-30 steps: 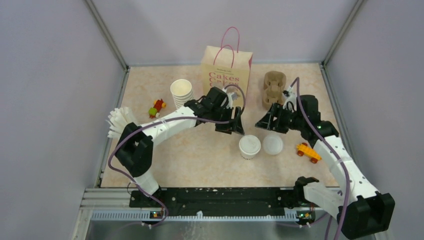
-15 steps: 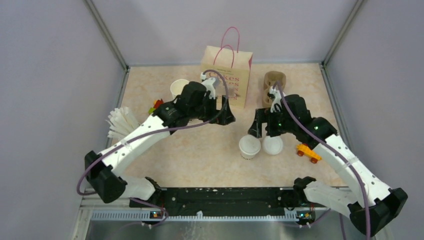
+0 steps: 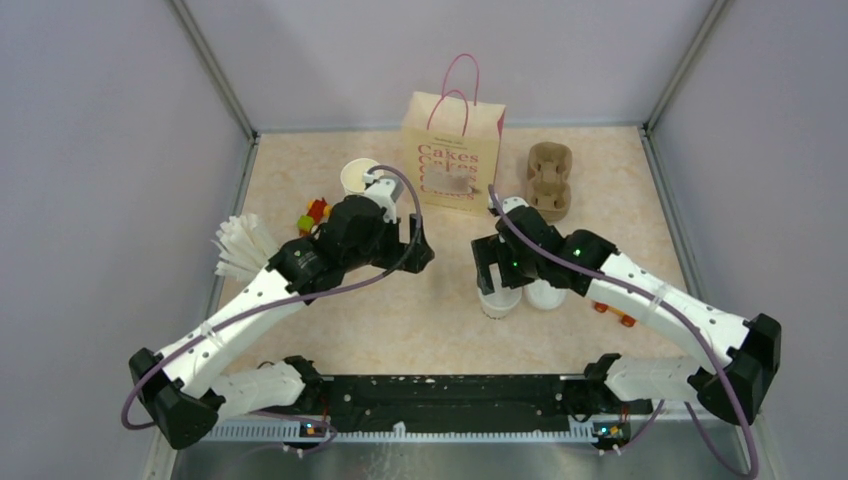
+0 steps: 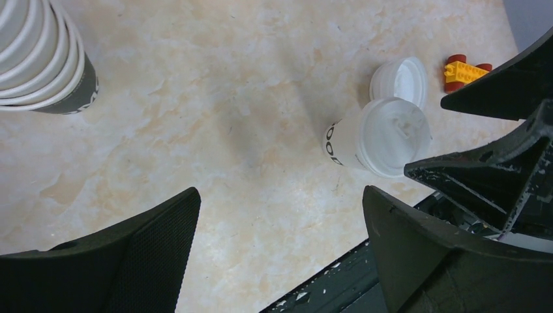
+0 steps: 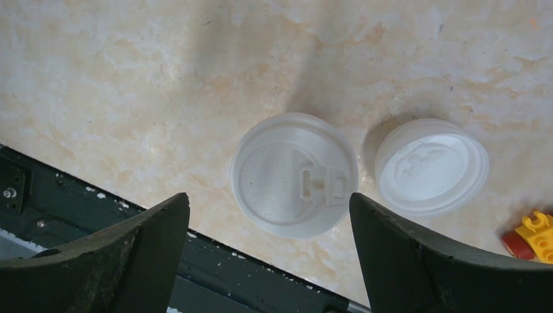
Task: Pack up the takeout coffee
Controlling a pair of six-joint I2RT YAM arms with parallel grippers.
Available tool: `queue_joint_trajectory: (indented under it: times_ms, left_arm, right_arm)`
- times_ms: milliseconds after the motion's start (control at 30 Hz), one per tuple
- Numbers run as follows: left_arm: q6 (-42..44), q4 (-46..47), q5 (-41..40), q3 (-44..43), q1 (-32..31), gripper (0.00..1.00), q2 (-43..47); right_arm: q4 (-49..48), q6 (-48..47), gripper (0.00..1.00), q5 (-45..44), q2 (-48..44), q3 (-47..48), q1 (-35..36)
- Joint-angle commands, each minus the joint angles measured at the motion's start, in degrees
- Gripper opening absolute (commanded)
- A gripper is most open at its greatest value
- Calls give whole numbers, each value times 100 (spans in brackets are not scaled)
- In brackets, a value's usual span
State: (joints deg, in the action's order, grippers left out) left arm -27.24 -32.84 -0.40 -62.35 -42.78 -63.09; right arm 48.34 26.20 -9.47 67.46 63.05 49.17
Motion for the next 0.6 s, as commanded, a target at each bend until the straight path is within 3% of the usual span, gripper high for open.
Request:
queue_joint_trajectory:
  times_ms: [0, 167, 567]
  left_arm:
    - [114, -41, -253, 133, 16, 99, 404]
    - [103, -80, -323, 261, 16, 99, 588]
    - [144, -136, -445, 265, 12, 99, 595]
  right_arm:
    - [9, 196, 92, -468, 59, 140, 87]
    - [-178, 149, 94, -350, 166, -49, 102]
    - [-257, 91, 87, -409, 568, -289, 192]
